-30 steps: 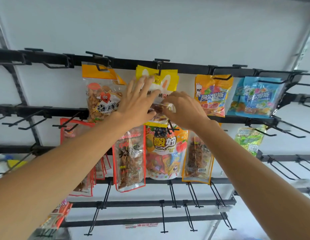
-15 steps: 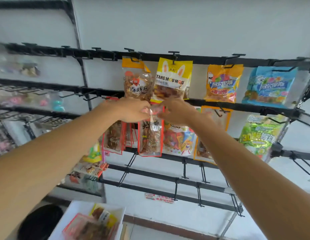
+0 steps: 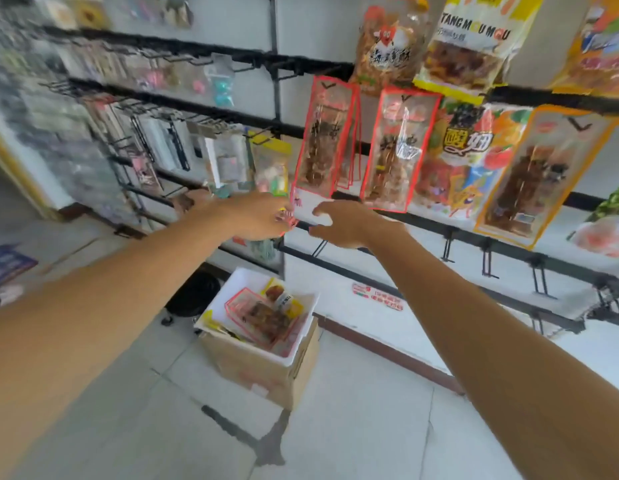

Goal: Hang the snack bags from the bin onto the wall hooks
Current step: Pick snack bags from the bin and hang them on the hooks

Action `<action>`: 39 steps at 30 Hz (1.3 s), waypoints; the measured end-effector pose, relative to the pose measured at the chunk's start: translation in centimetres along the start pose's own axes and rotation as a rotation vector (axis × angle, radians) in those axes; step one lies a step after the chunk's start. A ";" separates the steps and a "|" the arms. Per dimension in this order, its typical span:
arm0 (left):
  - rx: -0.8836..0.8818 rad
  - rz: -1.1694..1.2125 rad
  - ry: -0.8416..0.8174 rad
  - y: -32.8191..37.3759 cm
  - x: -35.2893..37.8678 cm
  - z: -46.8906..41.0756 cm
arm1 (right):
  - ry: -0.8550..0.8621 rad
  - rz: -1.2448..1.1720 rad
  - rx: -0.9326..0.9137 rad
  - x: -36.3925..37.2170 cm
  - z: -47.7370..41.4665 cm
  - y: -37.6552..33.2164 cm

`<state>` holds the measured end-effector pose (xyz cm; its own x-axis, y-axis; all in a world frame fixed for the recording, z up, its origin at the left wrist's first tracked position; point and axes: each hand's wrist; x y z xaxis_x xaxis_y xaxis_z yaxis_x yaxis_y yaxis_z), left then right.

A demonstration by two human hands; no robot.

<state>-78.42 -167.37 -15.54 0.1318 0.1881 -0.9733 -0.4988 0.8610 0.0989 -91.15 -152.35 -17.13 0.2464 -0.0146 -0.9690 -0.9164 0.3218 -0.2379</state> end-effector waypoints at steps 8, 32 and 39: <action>-0.083 -0.012 -0.153 -9.1 8.9 0.0 | -0.163 -0.059 -0.020 9.9 -5.1 -4.4; -0.424 0.403 -0.523 -22.2 34.9 -19.1 | -0.673 -0.310 -0.001 37.8 -29.0 7.0; -0.499 0.511 -0.478 -25.3 44.8 -25.7 | -0.591 -0.329 -0.012 49.4 -37.9 7.5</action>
<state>-81.91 -192.84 -66.92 0.0789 0.7716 -0.6312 -0.8990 0.3287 0.2894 -97.84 -186.57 -69.34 0.6410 0.4112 -0.6480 -0.7668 0.3782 -0.5185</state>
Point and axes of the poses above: each hand's wrist, its own z-axis away from the middle knuckle, its own x-axis out of the palm, y = z × x, and after that the axes turned 10 degrees about -x, right-handed
